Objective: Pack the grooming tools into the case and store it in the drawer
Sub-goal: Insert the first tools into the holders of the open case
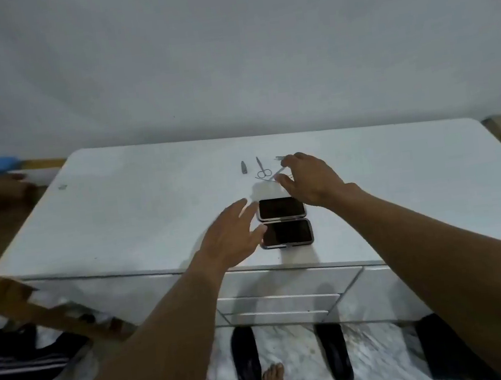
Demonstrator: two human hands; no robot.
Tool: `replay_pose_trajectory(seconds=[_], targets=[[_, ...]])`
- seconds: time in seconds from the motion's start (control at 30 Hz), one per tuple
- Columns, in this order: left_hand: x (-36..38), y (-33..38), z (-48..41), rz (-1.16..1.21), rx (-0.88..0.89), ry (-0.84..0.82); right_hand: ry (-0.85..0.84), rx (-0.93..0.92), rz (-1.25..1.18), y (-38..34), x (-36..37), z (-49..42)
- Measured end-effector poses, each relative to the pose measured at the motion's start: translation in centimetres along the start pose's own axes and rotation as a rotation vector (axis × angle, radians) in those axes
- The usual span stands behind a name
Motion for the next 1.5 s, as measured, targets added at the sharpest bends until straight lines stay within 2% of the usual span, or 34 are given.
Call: replay_pose_trajectory(seconds=[0.17, 0.3, 0.63, 0.9, 1.0, 1.17, 1.27, 1.5], targets=[[2.2, -2.3, -1.4, -0.006, 0.130, -0.055, -0.055, 0.015, -0.021, -1.2, 2.1, -4.5], [3.5, -3.7, -1.9, -0.001, 0.188, 0.002, -0.080, 0.011, -0.012, -2.0, 3.6, -7.6], [4.3, -4.3, -2.5, -0.019, 0.229, 0.042, -0.244, 0.021, 0.090, -3.5, 6.9, -13.7], [4.4, -4.4, -2.7, -0.043, 0.223, 0.056, -0.178, 0.020, 0.114, -3.4, 7.2, -14.9], [4.2, -4.4, -2.6, -0.011, 0.228, 0.081, -0.153, 0.020, 0.074, -3.2, 6.4, -14.0], [4.1, -4.3, -2.4, 0.022, 0.215, 0.115, -0.065, 0.050, -0.143, -1.6, 4.2, -9.4], [4.0, -4.2, -2.1, 0.021, 0.216, 0.122, -0.018, 0.059, -0.153, -0.3, 3.1, -5.3], [4.2, -3.9, -1.7, -0.047, 0.197, 0.121, -0.028, 0.117, -0.234, 2.0, 3.0, 3.2]])
Point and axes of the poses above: each hand's wrist, its own z-axis away from the middle knuckle, its own x-axis out of the palm, y = z × x, the point moved 3 cm from there along -z, towards the middle knuckle, and after that the axes turned 8 degrees about -y, right-handed, at the moved point
